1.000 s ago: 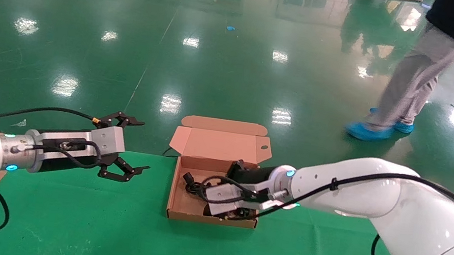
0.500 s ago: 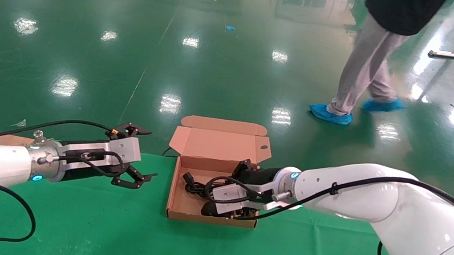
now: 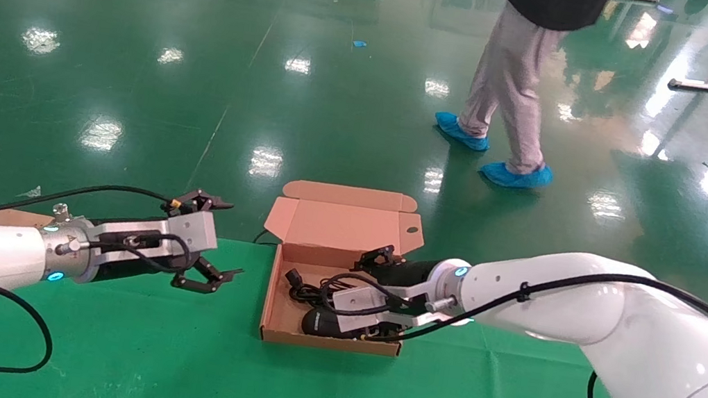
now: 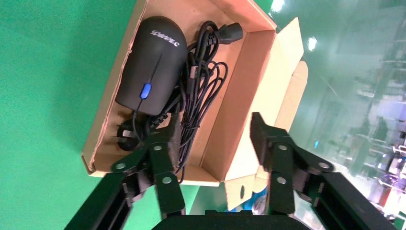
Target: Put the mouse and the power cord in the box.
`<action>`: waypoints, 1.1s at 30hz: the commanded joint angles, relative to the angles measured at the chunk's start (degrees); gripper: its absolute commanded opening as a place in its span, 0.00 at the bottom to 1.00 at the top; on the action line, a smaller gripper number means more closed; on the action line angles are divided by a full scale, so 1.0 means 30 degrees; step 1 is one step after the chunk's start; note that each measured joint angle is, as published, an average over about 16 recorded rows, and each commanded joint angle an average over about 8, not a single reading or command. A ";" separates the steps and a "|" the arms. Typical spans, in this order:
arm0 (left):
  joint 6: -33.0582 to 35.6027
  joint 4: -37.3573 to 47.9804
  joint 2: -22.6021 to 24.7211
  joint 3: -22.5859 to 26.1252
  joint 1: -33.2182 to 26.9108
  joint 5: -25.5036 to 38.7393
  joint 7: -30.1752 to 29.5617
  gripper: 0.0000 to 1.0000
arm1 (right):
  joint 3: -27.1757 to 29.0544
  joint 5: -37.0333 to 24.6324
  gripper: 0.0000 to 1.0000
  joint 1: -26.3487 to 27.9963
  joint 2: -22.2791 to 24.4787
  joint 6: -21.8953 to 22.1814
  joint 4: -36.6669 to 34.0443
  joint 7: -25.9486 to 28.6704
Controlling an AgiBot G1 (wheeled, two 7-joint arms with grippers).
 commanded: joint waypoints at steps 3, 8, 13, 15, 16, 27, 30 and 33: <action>0.0460 -0.1097 -0.0472 -0.0572 0.0428 -0.0076 -0.1011 1.00 | 0.0725 0.0560 1.00 -0.0404 0.0464 -0.0584 0.0444 0.0452; 0.1333 -0.3134 -0.1347 -0.1637 0.1223 -0.0217 -0.2893 1.00 | 0.2332 0.1877 1.00 -0.1335 0.1678 -0.1892 0.1625 0.1456; 0.2198 -0.5150 -0.2213 -0.2691 0.2011 -0.0358 -0.4756 1.00 | 0.3924 0.3180 1.00 -0.2257 0.2880 -0.3187 0.2795 0.2451; 0.2540 -0.5949 -0.2556 -0.3109 0.2324 -0.0413 -0.5495 1.00 | 0.4554 0.3697 1.00 -0.2622 0.3356 -0.3700 0.3258 0.2845; 0.2716 -0.6359 -0.2732 -0.3323 0.2484 -0.0442 -0.5873 1.00 | 0.4878 0.3962 1.00 -0.2809 0.3600 -0.3963 0.3496 0.3047; 0.4630 -1.0826 -0.4649 -0.5658 0.4229 -0.0752 -1.0000 1.00 | 0.8402 0.6849 1.00 -0.4851 0.6262 -0.6832 0.6086 0.5249; 0.5157 -1.2056 -0.5177 -0.6301 0.4709 -0.0837 -1.1136 1.00 | 0.9373 0.7643 1.00 -0.5414 0.6994 -0.7621 0.6799 0.5856; 0.5683 -1.3284 -0.5705 -0.6944 0.5189 -0.0923 -1.2271 1.00 | 1.0342 0.8437 1.00 -0.5975 0.7726 -0.8410 0.7511 0.6461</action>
